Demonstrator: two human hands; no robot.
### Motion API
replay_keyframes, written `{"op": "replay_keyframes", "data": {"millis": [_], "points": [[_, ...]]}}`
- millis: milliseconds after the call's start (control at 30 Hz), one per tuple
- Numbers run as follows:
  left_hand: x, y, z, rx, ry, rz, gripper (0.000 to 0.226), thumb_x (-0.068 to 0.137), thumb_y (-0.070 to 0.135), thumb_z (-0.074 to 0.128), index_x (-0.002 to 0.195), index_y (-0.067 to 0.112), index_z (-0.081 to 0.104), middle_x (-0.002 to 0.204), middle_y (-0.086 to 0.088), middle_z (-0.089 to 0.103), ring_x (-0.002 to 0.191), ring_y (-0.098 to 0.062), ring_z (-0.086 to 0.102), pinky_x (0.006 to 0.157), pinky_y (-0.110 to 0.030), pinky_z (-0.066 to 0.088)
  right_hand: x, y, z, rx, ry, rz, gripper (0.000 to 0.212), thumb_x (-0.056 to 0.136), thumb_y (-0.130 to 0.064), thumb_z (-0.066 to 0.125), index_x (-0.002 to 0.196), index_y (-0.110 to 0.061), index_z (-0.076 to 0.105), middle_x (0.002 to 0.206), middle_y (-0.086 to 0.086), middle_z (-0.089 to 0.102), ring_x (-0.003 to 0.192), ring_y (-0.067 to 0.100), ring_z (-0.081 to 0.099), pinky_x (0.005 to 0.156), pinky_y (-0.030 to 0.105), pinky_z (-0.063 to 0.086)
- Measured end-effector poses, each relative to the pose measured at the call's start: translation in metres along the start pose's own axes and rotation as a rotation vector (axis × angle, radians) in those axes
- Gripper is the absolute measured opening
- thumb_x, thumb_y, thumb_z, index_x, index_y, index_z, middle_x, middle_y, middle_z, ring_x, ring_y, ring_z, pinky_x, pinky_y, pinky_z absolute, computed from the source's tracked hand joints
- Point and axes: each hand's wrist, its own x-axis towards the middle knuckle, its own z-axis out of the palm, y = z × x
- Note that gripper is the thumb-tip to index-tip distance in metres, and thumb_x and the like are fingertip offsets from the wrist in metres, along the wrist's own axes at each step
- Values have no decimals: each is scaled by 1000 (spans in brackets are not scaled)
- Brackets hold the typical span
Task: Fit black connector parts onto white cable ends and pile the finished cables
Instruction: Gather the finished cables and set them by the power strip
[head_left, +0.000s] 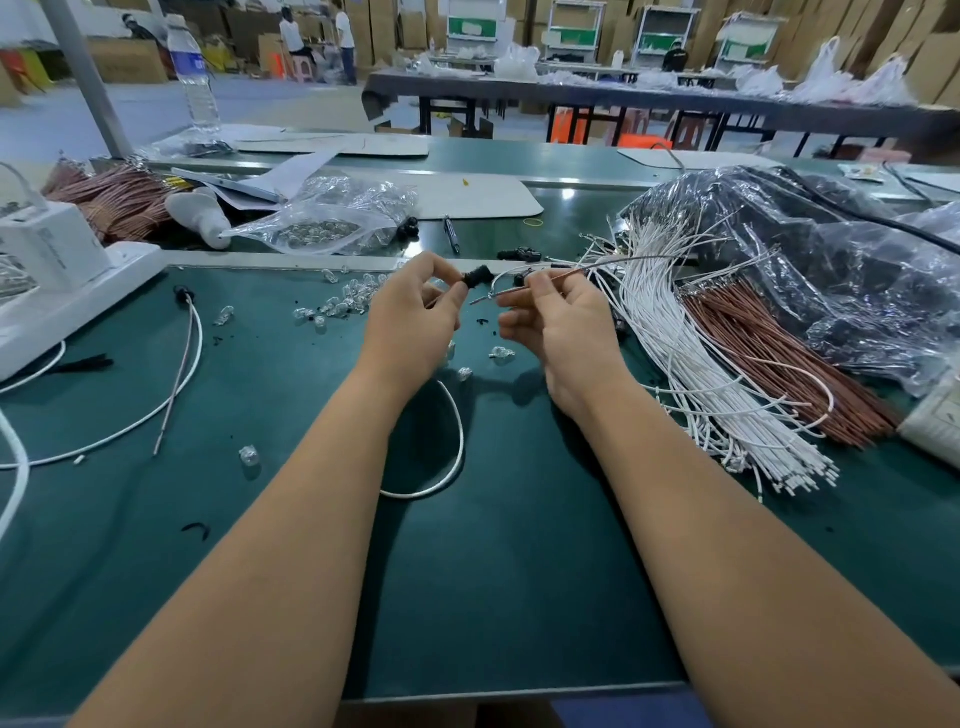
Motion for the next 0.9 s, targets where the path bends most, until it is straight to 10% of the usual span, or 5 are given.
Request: {"op": "replay_keyframes", "data": {"millis": [900], "points": [[-1, -1, -10, 37, -91, -25, 15, 87, 20, 68, 73, 25, 67, 63, 4, 56, 53, -4, 46, 53, -9, 39, 1, 1, -8, -278, 72, -207, 16, 101, -9, 46, 86, -15, 50, 77, 8, 68, 52, 12, 62, 55, 27, 56]]}}
